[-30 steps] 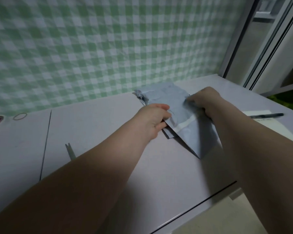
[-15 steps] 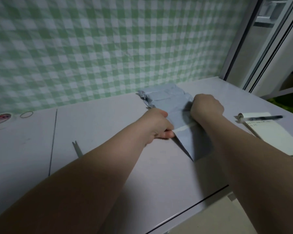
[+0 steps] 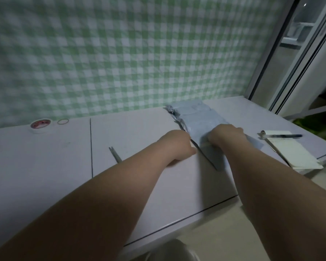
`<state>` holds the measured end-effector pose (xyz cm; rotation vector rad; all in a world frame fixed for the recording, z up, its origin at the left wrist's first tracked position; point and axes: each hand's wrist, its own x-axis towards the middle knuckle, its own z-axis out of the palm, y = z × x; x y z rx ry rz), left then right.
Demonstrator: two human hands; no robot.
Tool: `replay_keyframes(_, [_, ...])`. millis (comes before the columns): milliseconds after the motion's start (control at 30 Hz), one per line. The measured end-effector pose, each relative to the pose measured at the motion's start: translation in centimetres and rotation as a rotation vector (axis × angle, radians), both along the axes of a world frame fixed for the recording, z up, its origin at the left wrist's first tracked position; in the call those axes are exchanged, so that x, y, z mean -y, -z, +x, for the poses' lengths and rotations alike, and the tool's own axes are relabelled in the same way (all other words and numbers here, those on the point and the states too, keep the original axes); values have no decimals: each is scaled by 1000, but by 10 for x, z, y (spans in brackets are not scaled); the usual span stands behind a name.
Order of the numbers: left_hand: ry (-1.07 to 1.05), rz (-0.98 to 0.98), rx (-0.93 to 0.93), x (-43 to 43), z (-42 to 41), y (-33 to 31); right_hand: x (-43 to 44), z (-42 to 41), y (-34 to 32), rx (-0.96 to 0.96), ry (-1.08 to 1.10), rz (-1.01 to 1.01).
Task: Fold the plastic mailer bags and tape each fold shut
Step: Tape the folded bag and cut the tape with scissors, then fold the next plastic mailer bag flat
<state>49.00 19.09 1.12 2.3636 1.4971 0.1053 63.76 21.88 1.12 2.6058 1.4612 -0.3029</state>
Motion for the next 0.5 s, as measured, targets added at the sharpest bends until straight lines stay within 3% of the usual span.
replay_keyframes(67, [-13, 7, 40, 11, -16, -12, -12, -6, 9, -45, -60, 32])
replay_keyframes(300, [-184, 84, 292, 58, -111, -47, 39, -117, -40, -225, -273, 488])
replay_keyframes(500, [-422, 216, 322, 104, -222, -49, 76, -225, -38, -457, -560, 535])
